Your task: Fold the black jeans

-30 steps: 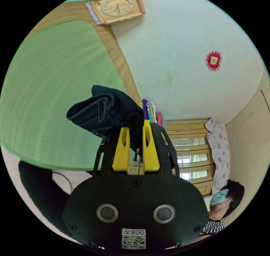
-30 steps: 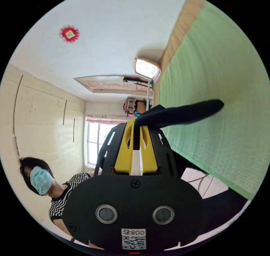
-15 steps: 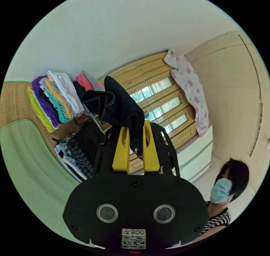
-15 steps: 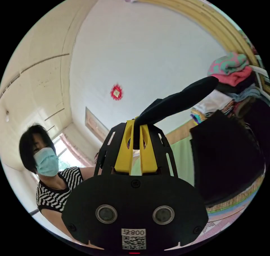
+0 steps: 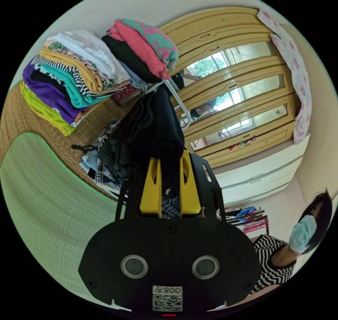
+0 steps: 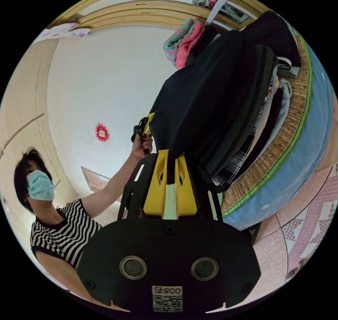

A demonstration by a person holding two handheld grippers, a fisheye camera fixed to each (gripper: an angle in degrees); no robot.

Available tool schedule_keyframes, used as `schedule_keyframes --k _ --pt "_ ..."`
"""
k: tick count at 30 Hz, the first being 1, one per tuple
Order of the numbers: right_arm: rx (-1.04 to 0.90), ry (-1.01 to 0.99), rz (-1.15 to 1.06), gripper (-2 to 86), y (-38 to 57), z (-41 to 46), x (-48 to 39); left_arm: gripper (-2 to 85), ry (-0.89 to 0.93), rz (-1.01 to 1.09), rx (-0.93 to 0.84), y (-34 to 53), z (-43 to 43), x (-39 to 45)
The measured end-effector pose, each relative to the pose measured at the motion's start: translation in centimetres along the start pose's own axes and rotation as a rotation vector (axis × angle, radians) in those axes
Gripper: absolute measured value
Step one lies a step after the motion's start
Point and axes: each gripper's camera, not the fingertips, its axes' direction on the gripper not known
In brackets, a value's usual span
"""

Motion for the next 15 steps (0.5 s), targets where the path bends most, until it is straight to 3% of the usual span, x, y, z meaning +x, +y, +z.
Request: schedule_keyframes --k 4,9,13,15 --pt "0.043 -0.012 0.056 1.1 3.4 -0.3 -1.5 10.9 -0.032 0.015 -0.008 -0.3 3.2 -3.0" --pt "0.160 0.133 0.091 0.6 8.4 -2.2 -4.6 10.6 -0.155 0.037 0.096 1.9 3.4 -5.2" --pt "0.223 0.316 -0.089 0.2 8.7 -1.2 -12.3 4.8 -0.279 0.153 0.336 4.2 2.7 -4.3" --pt "0.191 0.396 -0.211 0.1 7.5 1.7 -16.1 2.0 -0.311 0.257 0.323 4.1 4.5 -3.3"
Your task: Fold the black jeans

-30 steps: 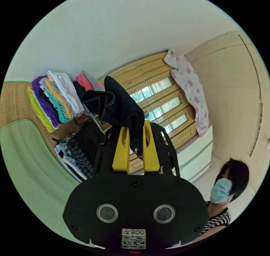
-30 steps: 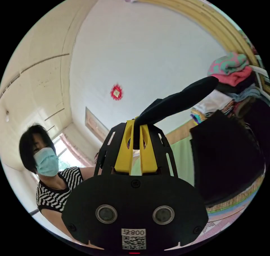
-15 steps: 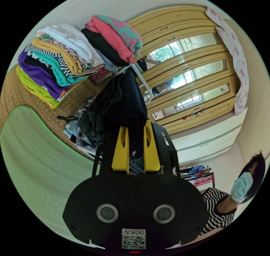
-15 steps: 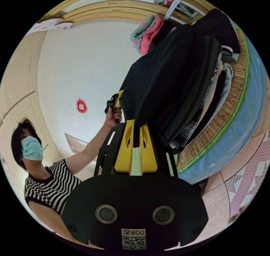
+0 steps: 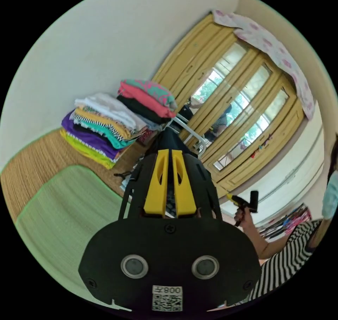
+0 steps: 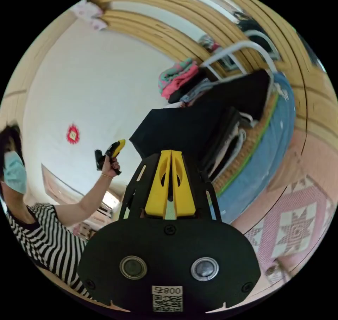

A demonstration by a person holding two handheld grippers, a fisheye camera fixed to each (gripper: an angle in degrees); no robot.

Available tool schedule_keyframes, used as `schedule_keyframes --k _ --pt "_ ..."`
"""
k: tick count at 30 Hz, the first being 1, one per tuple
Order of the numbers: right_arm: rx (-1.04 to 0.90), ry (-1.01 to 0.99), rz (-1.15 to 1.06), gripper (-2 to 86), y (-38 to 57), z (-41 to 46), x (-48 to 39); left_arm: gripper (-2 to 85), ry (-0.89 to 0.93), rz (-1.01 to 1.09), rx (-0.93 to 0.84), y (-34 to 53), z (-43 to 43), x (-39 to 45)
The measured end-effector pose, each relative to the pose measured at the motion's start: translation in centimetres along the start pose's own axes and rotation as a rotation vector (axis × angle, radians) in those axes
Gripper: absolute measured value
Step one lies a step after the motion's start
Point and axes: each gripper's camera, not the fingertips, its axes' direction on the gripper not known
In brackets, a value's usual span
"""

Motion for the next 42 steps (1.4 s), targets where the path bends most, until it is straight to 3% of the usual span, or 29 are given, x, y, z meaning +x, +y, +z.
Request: schedule_keyframes --k 5,8,15,20,23,27,32,35,42 --pt "-0.123 0.271 -0.325 0.1 -2.9 10.0 -10.8 0.3 -0.254 0.164 -0.259 0.6 10.2 0.8" --pt "-0.291 0.411 -0.344 0.1 -2.5 17.2 -12.4 0.1 -0.314 0.202 -0.253 1.5 13.5 -0.9" --pt "-0.159 0.468 -0.441 0.1 1.3 20.5 -16.8 0.0 -0.331 0.199 -0.291 2.2 16.3 -3.9" --pt "-0.189 0.424 -0.404 0.0 2.6 19.7 -19.7 0.1 -0.262 0.168 -0.225 3.6 14.0 -4.6" --pt "-0.075 0.399 -0.435 0.1 4.1 17.8 -21.9 0.1 -0.157 0.233 -0.127 5.0 12.3 -4.1" --pt "-0.224 0.435 -0.408 0.1 4.5 20.9 -22.0 0.1 -0.198 0.258 -0.265 6.3 14.2 -5.5" --pt "-0.012 0.418 -0.485 0.4 3.6 16.7 -25.2 0.1 0.035 0.163 -0.134 8.1 8.5 -7.9" --pt "0.054 0.467 -0.501 0.9 0.2 16.3 -24.6 0.1 0.077 0.107 -0.131 11.3 5.2 -9.5" --pt "-0.201 0.569 -0.461 4.2 -9.1 24.4 -20.8 0.2 0.038 -0.138 -0.301 21.0 -0.5 -13.6"
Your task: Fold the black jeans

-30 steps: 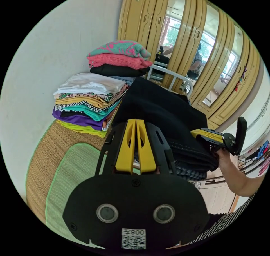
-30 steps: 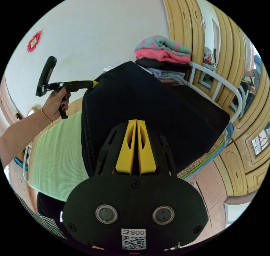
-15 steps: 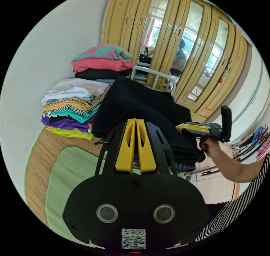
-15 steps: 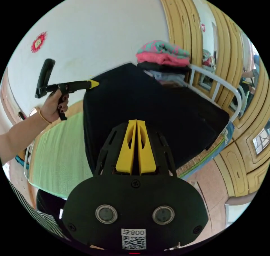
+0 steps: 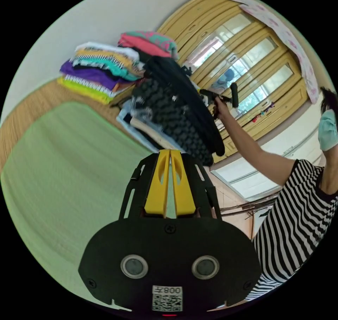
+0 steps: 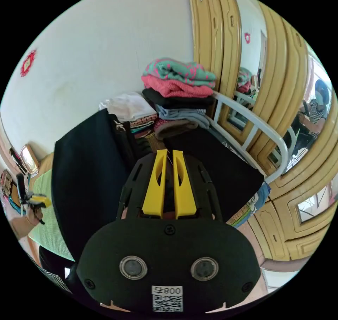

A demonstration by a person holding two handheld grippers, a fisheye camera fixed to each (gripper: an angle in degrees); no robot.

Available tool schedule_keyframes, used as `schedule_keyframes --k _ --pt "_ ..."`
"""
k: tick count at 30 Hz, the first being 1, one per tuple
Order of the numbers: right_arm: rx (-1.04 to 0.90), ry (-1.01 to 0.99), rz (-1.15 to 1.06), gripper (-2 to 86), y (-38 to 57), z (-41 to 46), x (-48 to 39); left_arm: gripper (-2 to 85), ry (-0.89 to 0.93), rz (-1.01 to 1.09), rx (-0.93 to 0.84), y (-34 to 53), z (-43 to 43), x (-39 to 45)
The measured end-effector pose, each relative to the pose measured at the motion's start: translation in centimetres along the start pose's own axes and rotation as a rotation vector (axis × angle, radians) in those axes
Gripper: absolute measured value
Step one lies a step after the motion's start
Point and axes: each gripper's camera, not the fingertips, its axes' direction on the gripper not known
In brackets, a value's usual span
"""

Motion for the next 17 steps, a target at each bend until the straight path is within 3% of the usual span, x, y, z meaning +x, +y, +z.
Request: schedule_keyframes --k 8,13,17 --pt "-0.216 0.049 -0.055 6.8 -5.9 9.0 -1.4 0.3 0.044 -0.303 -0.048 8.5 -4.8 -3.1" --pt "-0.282 0.162 -0.043 7.4 -5.0 12.7 -1.4 0.2 0.061 -0.350 -0.085 10.0 -6.4 -2.8" --pt "-0.272 0.142 -0.062 4.1 -3.3 13.0 -1.1 0.2 0.076 -0.335 -0.122 10.4 -7.6 -1.2"
